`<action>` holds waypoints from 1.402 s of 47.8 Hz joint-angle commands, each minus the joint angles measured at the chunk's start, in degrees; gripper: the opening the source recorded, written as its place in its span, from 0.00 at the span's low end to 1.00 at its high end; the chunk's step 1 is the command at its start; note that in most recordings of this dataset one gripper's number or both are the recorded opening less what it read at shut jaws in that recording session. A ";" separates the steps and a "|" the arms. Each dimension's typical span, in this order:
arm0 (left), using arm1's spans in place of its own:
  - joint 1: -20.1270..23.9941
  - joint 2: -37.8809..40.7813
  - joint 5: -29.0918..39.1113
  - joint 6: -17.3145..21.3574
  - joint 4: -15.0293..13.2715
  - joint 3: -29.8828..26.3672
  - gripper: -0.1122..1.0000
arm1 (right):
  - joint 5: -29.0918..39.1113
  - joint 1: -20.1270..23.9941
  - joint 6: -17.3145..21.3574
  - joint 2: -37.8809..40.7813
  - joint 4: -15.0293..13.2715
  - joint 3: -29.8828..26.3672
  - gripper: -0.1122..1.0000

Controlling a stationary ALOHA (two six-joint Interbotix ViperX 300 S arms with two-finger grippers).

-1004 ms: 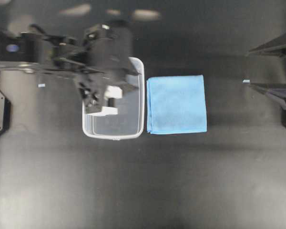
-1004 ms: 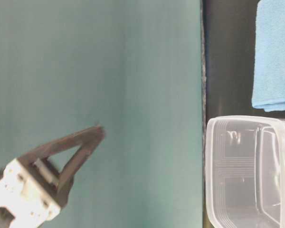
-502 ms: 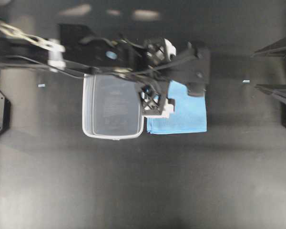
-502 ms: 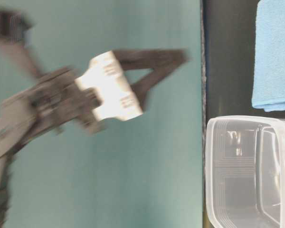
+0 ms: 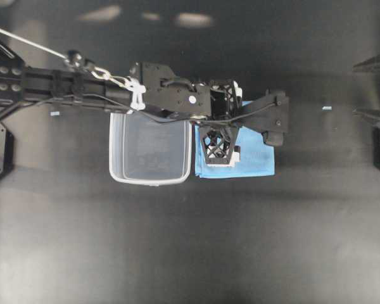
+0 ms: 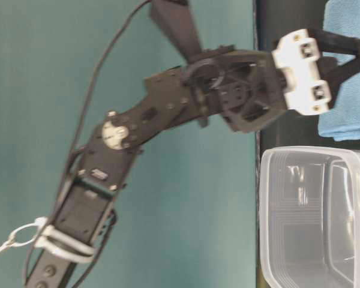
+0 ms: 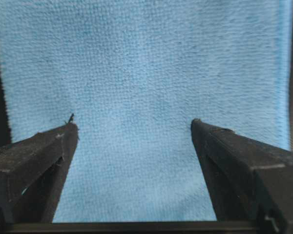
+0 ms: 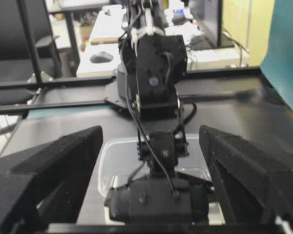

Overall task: Place the blue towel into the container with the left arm.
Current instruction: 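Move the left gripper over the blue towel and lower it open, then close the left gripper on the blue towel's center, then lift the towel and carry it left over the clear container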

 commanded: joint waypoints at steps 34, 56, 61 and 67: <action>-1.85 -0.35 -1.14 0.09 0.09 -0.09 0.16 | -0.18 0.00 0.18 0.18 0.26 -0.62 0.79; -0.18 -19.51 13.10 0.00 0.18 -4.31 0.16 | -0.18 0.00 0.09 0.18 0.18 -0.53 0.79; 0.44 -25.22 19.25 -0.09 0.18 -2.64 0.16 | -0.18 0.00 0.09 0.18 0.26 -0.53 0.79; 1.05 -30.76 21.80 0.09 0.18 2.11 0.16 | -0.18 0.00 0.09 0.18 0.26 -0.53 0.79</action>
